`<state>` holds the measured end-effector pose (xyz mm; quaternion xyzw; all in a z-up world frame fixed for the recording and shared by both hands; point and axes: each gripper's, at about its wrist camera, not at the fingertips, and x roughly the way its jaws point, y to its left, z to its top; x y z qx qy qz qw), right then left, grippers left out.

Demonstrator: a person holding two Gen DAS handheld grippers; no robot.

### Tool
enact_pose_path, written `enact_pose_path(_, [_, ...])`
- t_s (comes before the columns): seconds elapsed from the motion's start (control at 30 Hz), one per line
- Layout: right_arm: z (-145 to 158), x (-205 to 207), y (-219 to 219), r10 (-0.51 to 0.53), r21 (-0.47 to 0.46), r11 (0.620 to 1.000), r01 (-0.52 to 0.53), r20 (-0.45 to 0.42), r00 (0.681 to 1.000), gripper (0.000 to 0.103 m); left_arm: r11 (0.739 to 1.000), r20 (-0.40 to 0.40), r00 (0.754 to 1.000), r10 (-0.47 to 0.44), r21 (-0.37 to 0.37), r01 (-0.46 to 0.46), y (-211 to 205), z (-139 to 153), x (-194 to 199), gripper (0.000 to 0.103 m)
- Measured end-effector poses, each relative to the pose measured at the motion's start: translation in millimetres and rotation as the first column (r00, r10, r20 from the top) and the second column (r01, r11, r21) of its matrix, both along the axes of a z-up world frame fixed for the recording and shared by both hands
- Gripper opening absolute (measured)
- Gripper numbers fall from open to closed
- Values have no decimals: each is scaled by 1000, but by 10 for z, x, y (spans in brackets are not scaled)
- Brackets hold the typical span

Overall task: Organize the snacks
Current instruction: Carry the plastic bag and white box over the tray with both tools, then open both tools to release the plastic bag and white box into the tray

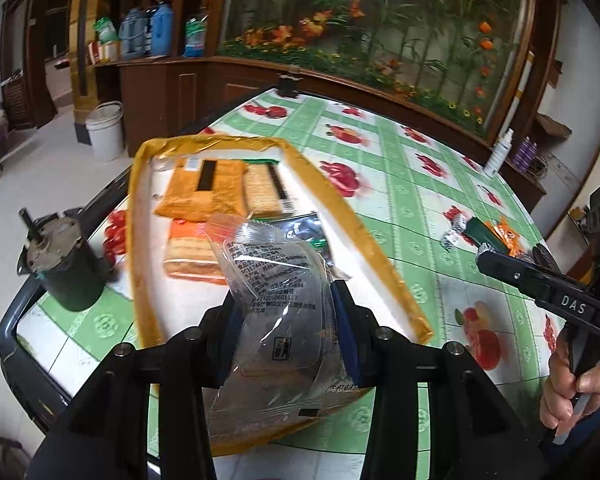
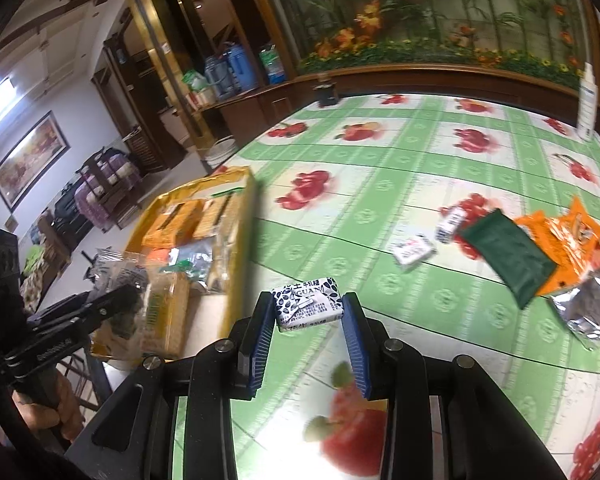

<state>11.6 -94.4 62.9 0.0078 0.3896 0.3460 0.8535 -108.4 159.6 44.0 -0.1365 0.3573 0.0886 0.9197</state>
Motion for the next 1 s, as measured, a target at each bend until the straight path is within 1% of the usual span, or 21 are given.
enact_pose_path(0.03, [10,-5,48,10,0,1000,-10,0,1000,35,1000,0,1000,3,-8,-3,28,-14,-9,40])
enact_pose_path(0.2, [66,-33,365,75,4,997,-75,-9,997,35,1000,4,1000,23,2,-23,99,-20,-41,40])
enact_pose_path(0.27, [93,-50,525,102,-2,995,-102,-1,995,35,999,2,999,38,14,-38,138,-34,-55,40])
enact_pose_path(0.4, [103,-53,821,142,-12,990,-142,-5,990,35,998,-13,998,54,9,-54,213,-100,-75,40])
enact_pose_path(0.5, [84,4,1064,161,-17,987,-161,-22,987,35,998,-27,998,55,4,-55,243,-173,-84,40])
enact_pose_path(0.6, [72,69,1248,160,-27,987,-160,-17,987,35,998,-38,998,56,4,-56,245,-224,-81,40])
enact_pose_path(0.67, [51,128,1373,154,-34,987,-155,-19,988,35,998,-37,998,59,26,-58,219,-236,-82,40])
enact_pose_path(0.73, [7,214,1497,145,-39,988,-147,-41,989,35,997,-37,997,60,55,-58,182,-241,-72,40])
enact_pose_path(0.83, [-82,292,1684,137,-63,988,-140,-54,989,35,992,-34,997,66,110,-61,124,-264,-59,41])
enact_pose_path(0.93, [-165,332,1820,136,-81,987,-142,-73,988,35,989,-26,997,68,136,-64,79,-283,-55,42])
enact_pose_path(1.0, [-207,331,1901,142,-102,984,-149,-69,987,35,985,-18,997,71,157,-67,39,-299,-56,42])
